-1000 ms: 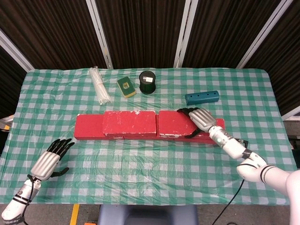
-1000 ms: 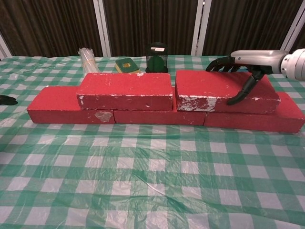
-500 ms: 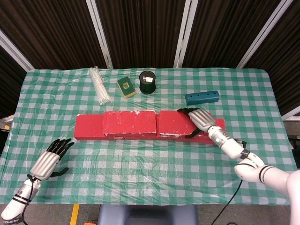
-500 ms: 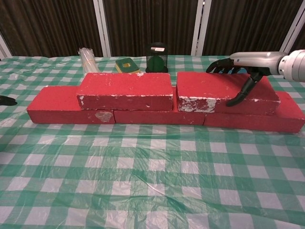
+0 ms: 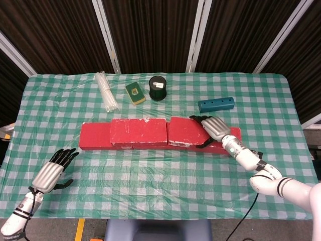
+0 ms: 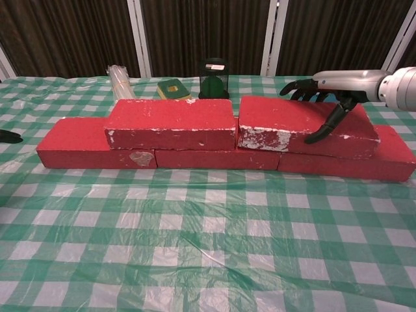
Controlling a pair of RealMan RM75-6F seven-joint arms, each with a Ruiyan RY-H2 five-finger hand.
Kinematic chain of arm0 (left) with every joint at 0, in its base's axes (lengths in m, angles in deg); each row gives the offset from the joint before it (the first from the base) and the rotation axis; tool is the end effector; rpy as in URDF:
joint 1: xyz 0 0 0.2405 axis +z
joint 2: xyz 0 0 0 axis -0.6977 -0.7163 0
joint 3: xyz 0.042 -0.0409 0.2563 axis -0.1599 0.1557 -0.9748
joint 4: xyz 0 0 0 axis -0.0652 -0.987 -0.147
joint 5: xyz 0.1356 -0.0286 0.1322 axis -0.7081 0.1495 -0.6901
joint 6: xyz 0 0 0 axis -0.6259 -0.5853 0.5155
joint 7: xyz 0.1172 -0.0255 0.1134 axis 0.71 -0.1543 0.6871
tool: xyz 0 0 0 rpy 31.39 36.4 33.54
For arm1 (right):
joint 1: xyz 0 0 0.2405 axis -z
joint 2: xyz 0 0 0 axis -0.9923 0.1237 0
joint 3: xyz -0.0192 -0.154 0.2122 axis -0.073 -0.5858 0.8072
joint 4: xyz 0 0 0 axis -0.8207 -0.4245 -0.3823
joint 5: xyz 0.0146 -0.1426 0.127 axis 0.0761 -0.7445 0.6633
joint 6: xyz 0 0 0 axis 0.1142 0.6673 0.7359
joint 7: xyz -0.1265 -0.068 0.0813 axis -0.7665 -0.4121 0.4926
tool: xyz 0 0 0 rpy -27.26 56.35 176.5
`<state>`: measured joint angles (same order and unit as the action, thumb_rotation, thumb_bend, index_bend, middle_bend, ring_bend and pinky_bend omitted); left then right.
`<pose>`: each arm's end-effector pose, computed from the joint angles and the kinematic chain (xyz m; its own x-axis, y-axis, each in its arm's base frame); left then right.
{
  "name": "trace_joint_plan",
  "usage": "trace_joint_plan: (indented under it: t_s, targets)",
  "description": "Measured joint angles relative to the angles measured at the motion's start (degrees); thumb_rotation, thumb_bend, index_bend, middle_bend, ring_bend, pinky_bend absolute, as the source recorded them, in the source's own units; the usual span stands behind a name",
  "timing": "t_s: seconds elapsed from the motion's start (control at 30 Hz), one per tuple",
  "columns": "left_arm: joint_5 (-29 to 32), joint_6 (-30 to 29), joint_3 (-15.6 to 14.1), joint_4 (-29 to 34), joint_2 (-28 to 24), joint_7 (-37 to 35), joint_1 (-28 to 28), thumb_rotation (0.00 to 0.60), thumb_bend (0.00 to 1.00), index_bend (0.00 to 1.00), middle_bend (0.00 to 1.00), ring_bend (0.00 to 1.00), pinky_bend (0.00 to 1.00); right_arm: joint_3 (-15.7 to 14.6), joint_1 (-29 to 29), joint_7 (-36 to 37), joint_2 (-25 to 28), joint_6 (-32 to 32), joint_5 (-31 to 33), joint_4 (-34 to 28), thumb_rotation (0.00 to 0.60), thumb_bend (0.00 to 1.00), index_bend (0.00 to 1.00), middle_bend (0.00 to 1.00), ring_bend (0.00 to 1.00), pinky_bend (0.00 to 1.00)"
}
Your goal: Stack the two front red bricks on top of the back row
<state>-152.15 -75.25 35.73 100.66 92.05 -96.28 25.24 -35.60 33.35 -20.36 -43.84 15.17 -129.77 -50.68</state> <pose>-0.3208 0.2565 0.0800 0.4373 0.2210 0.8717 0.8734 -0.3355 -0.3531 -0.1954 -0.4253 0.0418 0.4311 -0.4094 0.8041 -0.8818 -0.3800 0.2792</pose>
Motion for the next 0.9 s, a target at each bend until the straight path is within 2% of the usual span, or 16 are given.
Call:
trace_joint_plan:
  t_s: [0.4,0.67,0.9]
  targets:
    - [0.0,0.0,0.0,0.0,0.0,0.0,0.0,0.600,0.27,0.00,0.00,0.00,0.00,0.2,-0.2,-0.8,-0.1,0.8,0.3,-0.1,0.554,0.06,0.11,0.27,0.23,0.55]
    - [0.0,0.0,0.1,0.0,0.0,-0.1,0.0,0.600,0.27,0.00,0.00,0.00,0.00,0.2,-0.2,-1.0,0.0,1.5,0.6,-0.1,0.549,0.06,0.01,0.19,0.13,0.44]
    - [0.0,0.0,0.1,0.0,0.0,-0.2,0.0,0.600,0.27,0.00,0.00,0.00,0.00,0.3,-0.4,-1.1,0.1,2.2,0.8,-0.4,0.549,0.06,0.00,0.15,0.09,0.37]
